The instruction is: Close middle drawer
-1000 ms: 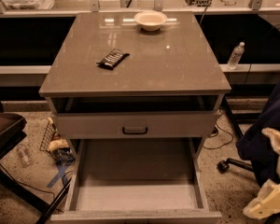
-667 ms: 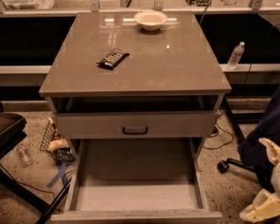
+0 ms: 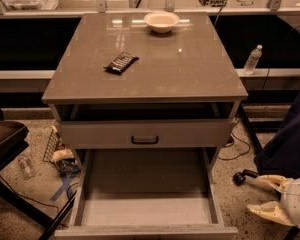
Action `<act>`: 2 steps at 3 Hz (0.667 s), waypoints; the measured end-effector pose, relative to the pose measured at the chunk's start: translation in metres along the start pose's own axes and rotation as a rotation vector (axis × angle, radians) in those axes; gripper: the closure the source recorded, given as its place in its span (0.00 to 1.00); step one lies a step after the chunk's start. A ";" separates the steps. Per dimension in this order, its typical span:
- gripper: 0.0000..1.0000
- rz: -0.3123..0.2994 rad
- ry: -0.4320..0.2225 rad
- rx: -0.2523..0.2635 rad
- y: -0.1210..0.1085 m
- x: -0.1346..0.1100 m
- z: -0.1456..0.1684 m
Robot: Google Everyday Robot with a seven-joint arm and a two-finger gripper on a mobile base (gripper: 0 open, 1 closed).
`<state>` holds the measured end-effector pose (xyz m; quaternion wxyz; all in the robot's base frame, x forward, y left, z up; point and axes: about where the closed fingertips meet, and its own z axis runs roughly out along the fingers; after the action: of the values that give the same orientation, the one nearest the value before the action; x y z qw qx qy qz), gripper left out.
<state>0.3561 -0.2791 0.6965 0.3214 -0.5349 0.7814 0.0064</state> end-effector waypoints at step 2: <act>1.00 0.007 -0.008 -0.007 0.014 0.004 0.013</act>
Offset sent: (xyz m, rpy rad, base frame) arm -0.0149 0.0110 -0.0381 0.0302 0.0141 -0.0062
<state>0.3492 -0.2721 0.6794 0.3225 -0.5335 0.7818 0.0125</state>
